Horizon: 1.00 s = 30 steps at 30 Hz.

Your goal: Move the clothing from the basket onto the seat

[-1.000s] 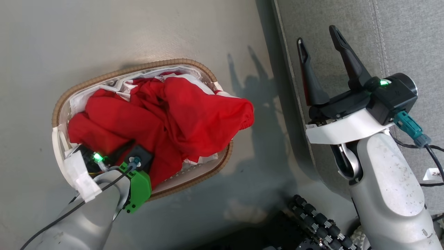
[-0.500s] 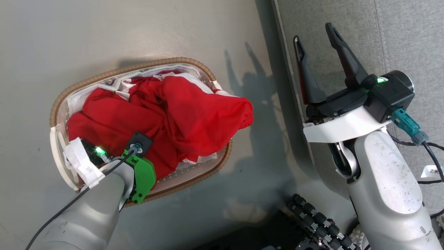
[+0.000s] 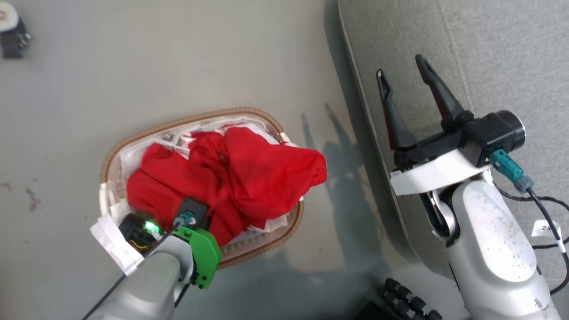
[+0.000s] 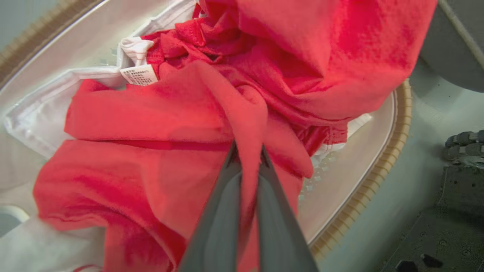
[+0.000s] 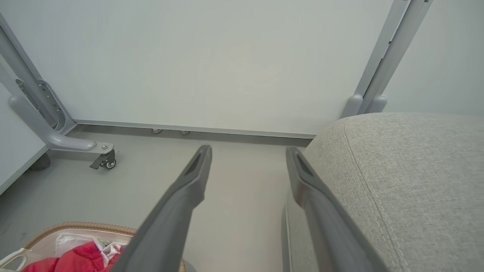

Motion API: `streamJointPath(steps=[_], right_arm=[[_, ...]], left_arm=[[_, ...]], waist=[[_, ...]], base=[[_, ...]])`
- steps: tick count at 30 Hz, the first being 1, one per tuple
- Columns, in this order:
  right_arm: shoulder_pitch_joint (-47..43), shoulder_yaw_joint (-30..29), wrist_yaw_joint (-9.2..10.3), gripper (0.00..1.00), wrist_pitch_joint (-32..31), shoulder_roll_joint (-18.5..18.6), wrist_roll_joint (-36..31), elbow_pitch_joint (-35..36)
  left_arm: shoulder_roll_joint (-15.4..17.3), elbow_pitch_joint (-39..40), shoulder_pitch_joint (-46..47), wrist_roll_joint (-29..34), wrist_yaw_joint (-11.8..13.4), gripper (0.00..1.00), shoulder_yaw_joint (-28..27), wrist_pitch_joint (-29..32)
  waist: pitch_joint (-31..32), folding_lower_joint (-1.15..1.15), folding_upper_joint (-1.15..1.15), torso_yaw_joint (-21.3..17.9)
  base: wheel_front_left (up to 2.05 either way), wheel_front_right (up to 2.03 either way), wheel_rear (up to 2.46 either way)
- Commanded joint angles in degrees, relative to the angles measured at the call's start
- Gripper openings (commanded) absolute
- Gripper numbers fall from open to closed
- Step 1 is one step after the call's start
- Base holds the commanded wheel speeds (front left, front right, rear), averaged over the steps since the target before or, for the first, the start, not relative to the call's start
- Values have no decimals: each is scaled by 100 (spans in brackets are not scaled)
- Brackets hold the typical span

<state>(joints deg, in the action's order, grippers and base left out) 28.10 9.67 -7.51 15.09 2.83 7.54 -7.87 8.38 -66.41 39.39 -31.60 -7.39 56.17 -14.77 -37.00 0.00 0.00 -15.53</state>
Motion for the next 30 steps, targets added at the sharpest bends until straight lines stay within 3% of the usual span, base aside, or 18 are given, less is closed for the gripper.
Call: streamJointPath(steps=[1,9,18,30], right_arm=[[-147,-47,4,100,11,21,-54,-58],[-677,-135,4,100,11,22,-47,-305],[-1332,-268,4,100,11,22,-46,-471],[-1933,-296,4,100,11,22,-121,-568]], left_arm=[[-20,69,-127,-67,-15,0,2,-51],[60,920,-787,-162,-16,0,-439,-45],[15,1778,-1585,254,21,0,-1192,-47],[-143,2879,-2067,782,-6,0,-2106,-46]], waist=[[632,0,0,270],[1592,0,0,542],[2557,0,0,792],[3360,0,0,924]], base=[[0,0,0],[0,0,0],[0,0,0],[0,0,0]])
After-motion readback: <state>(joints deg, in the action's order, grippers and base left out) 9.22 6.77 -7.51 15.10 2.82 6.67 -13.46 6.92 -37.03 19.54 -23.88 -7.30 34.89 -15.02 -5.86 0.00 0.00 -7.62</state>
